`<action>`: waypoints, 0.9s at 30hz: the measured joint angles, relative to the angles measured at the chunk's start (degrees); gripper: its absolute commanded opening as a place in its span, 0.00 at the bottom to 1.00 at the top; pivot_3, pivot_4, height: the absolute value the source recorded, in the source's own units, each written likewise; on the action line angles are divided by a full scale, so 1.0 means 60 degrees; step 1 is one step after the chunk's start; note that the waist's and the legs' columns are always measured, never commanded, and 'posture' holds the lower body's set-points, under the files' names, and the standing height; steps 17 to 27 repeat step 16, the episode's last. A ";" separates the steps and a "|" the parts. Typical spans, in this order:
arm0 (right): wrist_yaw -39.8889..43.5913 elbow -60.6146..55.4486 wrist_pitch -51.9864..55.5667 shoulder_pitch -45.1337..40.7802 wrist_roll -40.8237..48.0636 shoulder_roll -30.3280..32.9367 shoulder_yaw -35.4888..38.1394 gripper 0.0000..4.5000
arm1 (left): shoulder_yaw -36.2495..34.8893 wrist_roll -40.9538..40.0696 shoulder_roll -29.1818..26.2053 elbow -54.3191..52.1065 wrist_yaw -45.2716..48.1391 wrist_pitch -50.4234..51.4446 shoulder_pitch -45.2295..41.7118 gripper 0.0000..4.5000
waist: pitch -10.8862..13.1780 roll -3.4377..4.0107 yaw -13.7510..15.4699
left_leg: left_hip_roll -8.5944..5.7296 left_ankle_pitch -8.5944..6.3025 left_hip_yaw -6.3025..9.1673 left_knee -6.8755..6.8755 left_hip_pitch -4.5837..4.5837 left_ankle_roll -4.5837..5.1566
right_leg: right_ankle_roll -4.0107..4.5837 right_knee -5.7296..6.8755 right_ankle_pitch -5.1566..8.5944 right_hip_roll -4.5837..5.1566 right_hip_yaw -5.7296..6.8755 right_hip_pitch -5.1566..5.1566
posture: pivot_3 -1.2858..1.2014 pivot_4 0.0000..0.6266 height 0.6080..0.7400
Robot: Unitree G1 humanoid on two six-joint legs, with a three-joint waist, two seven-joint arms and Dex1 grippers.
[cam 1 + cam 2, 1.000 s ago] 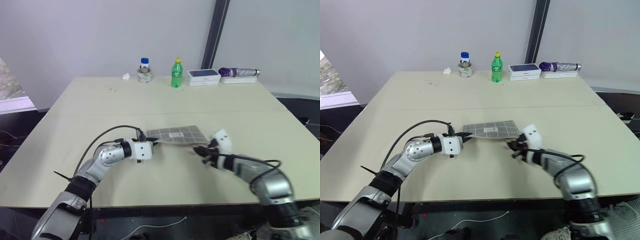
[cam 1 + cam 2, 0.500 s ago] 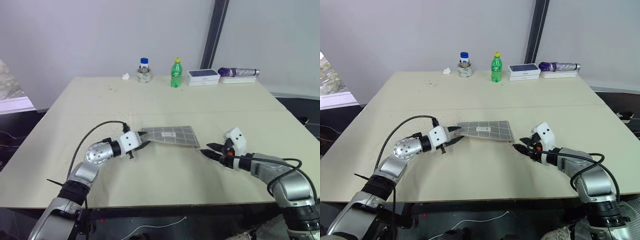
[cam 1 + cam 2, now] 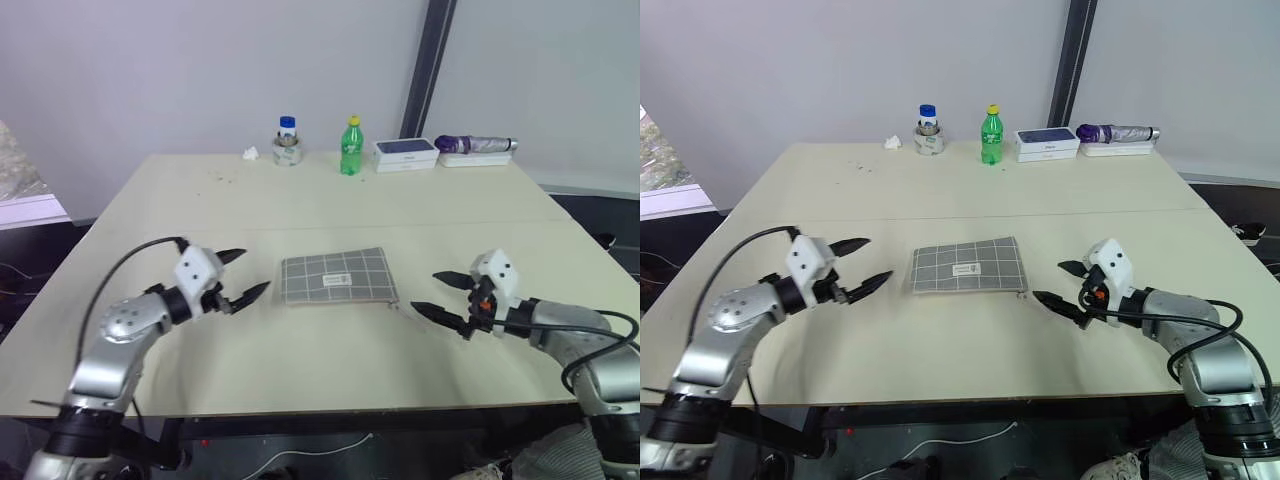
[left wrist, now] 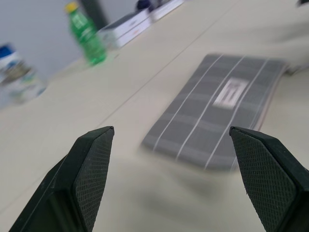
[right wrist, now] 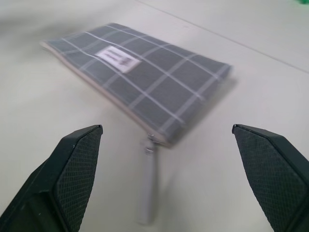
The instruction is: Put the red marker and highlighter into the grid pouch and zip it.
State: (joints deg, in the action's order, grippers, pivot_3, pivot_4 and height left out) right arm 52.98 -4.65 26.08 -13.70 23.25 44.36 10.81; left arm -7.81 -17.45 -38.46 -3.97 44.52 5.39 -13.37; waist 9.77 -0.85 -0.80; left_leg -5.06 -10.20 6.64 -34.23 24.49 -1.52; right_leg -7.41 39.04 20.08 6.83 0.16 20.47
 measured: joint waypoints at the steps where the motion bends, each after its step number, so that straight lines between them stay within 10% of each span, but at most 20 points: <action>1: 0.0084 0.0143 -0.0219 0.0072 -0.0069 0.0082 0.0043 0.99 | -0.0247 0.0039 -0.0127 0.0171 -0.0027 -0.0155 0.0203 0.89 | 0.0000 0.0000 0.0012 | 0.0000 0.0000 0.0000 0.0000 0.0000 0.0000 | 0.0000 -0.0001 0.0000 0.0001 0.0000 -0.0001 | 0.52 0.24 1.00; 12: 0.1092 0.2717 -0.3354 0.0468 -0.0617 0.0611 0.0619 0.99 | -0.2609 0.0142 -0.1173 0.2924 0.0277 -0.1926 0.1791 0.89 | 0.0003 0.0002 0.0079 | -0.0001 -0.0006 -0.0003 0.0003 -0.0003 0.0002 | 0.0003 -0.0017 0.0000 0.0013 0.0001 -0.0004 | 0.52 0.24 1.00; 27: 0.1251 0.3270 -0.3643 0.0469 -0.0664 0.0612 0.0620 0.99 | -0.2783 0.0125 -0.1288 0.3157 0.0420 -0.2254 0.1869 0.89 | 0.0006 0.0017 -0.0001 | 0.0001 -0.0006 -0.0006 0.0014 -0.0003 0.0002 | 0.0004 -0.0017 0.0001 0.0012 -0.0003 -0.0001 | 0.52 0.24 1.00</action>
